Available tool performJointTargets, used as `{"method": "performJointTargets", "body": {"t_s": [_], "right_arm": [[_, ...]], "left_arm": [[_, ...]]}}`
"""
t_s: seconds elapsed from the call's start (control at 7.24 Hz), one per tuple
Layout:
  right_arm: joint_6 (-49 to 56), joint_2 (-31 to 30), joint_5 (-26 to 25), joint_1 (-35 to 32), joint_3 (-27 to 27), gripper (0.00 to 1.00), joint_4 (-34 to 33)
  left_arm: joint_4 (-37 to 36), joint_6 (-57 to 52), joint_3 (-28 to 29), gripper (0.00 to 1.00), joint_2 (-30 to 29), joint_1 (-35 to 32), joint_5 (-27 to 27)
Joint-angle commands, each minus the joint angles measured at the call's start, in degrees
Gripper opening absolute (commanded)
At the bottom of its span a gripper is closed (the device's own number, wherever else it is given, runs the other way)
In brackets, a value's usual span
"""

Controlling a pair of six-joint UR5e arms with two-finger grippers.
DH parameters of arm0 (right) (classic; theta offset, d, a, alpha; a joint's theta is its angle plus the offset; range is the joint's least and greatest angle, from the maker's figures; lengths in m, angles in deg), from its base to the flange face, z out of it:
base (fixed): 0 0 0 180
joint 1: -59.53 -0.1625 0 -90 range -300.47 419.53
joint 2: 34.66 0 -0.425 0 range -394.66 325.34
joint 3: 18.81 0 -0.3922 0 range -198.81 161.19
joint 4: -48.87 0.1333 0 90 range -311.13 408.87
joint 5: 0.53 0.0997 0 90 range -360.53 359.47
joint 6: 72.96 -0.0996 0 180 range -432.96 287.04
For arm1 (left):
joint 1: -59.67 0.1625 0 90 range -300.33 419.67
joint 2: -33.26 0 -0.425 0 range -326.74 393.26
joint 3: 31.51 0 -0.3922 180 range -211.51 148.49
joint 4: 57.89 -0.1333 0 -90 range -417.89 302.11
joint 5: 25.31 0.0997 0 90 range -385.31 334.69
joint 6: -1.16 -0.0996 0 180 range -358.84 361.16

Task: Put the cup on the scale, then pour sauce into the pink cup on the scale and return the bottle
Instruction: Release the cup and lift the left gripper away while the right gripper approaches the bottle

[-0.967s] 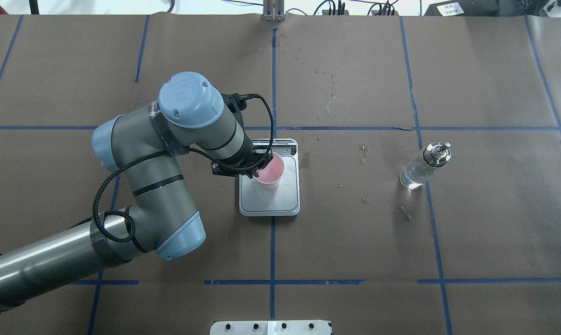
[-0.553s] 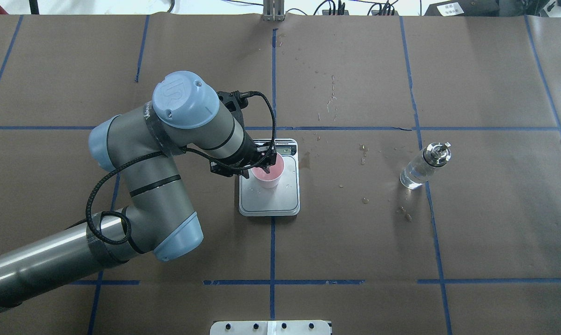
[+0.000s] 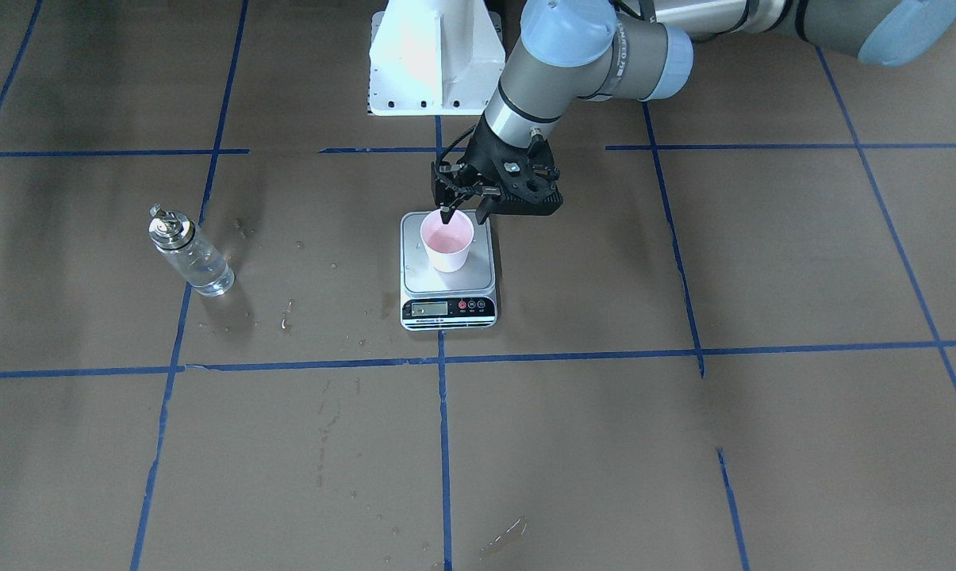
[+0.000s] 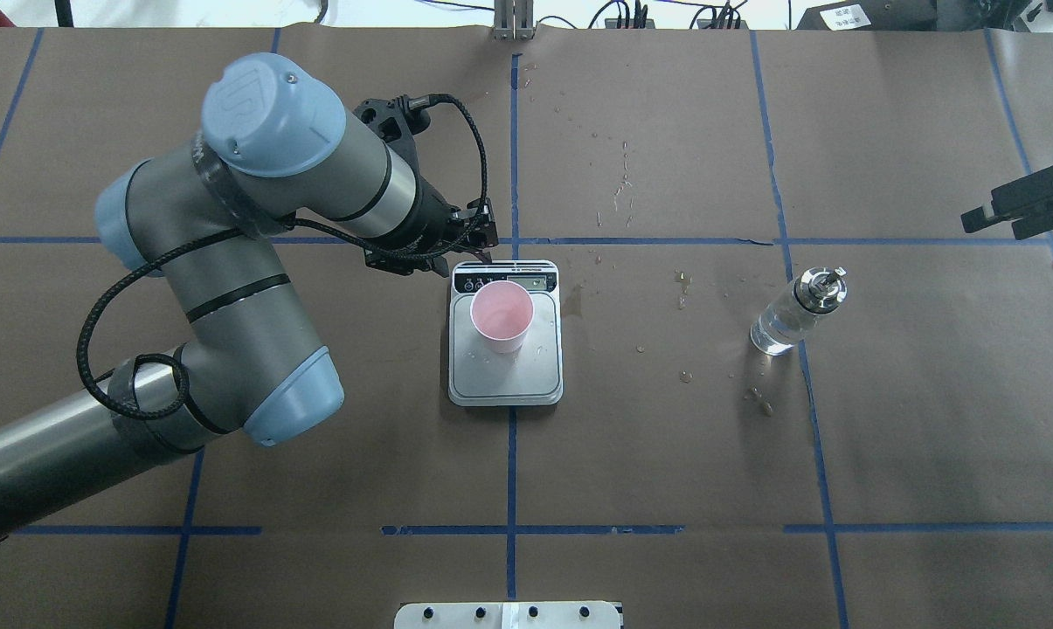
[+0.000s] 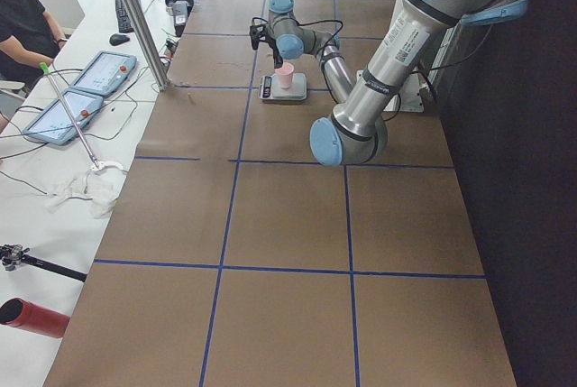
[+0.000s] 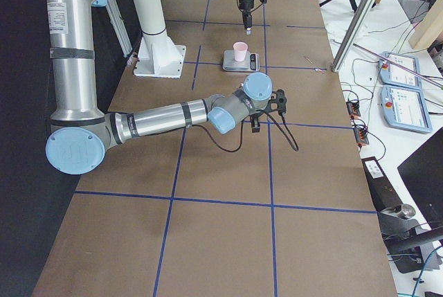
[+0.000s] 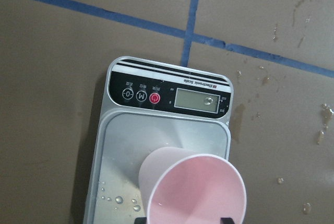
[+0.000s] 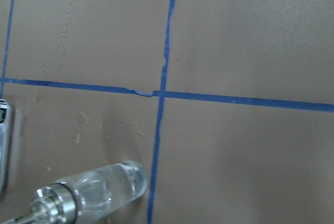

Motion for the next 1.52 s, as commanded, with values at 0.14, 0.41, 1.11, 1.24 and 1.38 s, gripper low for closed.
{"method": "performJointTargets", "body": {"t_s": [0.14, 0.41, 1.11, 1.24, 1.38], "right_arm": [[-25.93, -3.06, -14.39, 14.38, 14.23, 1.0, 7.28], [-26.33, -10.96, -30.15, 25.74, 23.74, 1.0, 7.28], [-32.39, -15.38, -73.04, 52.2, 24.93, 1.0, 7.11], [-32.83, -17.57, -80.86, 56.42, 24.49, 1.0, 7.11], [-33.27, -17.85, -88.16, 59.94, 23.27, 1.0, 7.02]], "left_arm": [[0.2, -0.11, -0.16, 0.57, 0.53, -1.21, 0.1], [0.12, -0.63, -0.16, 0.57, 0.62, -2.45, 0.19], [0.12, -11.24, -0.07, 0.57, 5.35, -7.36, 0.27], [-0.06, -15.01, -0.33, 0.57, 7.71, -10.07, 0.36], [-0.23, -20.97, -1.81, 0.57, 10.87, -11.66, 0.36]]}}
